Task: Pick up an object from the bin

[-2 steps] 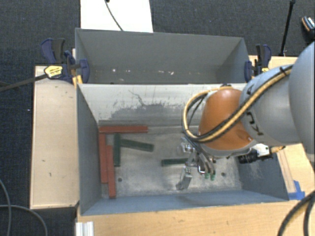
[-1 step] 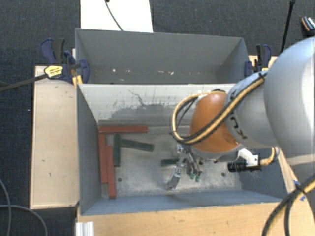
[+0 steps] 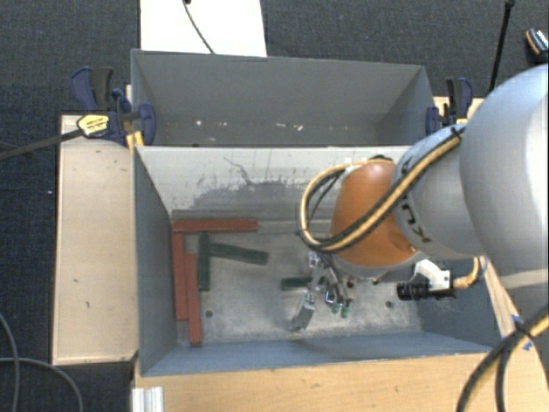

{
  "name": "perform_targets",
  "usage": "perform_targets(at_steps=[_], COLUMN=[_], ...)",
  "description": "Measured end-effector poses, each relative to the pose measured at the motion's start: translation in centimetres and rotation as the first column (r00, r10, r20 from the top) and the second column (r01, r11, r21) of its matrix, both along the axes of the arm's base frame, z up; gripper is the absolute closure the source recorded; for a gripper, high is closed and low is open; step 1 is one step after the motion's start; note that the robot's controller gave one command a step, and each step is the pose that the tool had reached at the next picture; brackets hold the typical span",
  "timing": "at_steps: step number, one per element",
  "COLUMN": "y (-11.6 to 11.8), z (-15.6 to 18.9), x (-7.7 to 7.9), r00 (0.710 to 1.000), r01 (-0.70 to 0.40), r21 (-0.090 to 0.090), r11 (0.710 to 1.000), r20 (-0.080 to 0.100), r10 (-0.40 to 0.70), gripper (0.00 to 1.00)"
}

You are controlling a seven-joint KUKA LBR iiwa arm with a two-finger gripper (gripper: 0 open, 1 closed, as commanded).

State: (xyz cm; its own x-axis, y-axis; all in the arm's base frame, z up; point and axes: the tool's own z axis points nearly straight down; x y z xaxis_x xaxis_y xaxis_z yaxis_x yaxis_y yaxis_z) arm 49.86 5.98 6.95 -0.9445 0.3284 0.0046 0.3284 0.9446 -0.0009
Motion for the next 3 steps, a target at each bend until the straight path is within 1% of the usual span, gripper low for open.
perform_targets(at_steps=[1,2,3], y=[0.0,0.0,0.0], z=[0.0,1.1,8.2], x=[0.0,0.1,0.2], r00=[1.0,1.0,1.0], r01=[-0.001,-0.003,-0.008], r21=[0.0,0.0,0.001], r11=[1.0,1.0,1.0], r20=[0.0,0.008,0.012], r10=[0.001,0.003,0.008], gripper=[1.0,1.0,1.0])
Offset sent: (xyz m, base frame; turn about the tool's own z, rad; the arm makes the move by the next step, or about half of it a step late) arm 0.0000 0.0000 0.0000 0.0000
